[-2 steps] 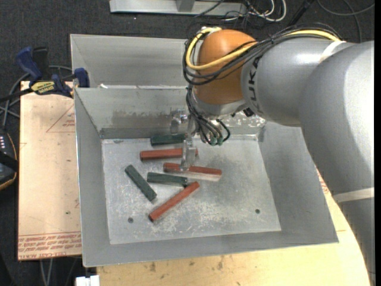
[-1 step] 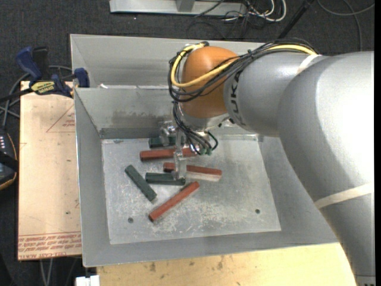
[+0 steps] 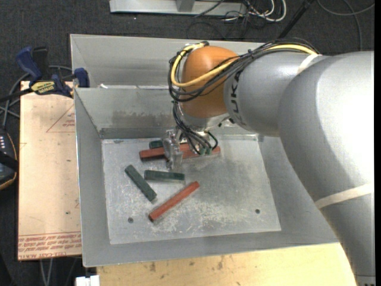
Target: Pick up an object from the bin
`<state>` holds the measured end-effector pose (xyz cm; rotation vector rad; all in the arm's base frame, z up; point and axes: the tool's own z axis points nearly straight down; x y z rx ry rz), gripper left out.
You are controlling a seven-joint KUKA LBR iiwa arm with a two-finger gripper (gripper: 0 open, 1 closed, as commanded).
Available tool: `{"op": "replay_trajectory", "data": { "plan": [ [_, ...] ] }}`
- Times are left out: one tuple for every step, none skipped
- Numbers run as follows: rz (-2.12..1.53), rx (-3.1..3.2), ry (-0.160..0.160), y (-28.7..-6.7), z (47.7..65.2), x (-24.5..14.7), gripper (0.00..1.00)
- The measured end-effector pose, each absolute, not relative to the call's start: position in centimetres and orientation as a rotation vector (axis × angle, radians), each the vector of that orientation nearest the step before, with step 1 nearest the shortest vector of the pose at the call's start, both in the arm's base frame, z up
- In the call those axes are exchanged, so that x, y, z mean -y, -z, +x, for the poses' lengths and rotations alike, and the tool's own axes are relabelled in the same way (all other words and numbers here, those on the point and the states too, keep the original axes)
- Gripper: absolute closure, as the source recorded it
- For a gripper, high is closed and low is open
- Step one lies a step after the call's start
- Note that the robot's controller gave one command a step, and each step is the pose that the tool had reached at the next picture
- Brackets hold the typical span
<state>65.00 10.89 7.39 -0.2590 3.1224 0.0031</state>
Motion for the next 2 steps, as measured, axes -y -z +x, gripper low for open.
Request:
{"op": "replay_trajectory", "data": {
  "plan": [
    [-0.260, -3.128, -0.002, -7.1, 64.8, -10.9, 0.00],
    [-0.209, -3.127, -0.004, -10.0, 65.1, -11.8, 0.00]
  ]
}}
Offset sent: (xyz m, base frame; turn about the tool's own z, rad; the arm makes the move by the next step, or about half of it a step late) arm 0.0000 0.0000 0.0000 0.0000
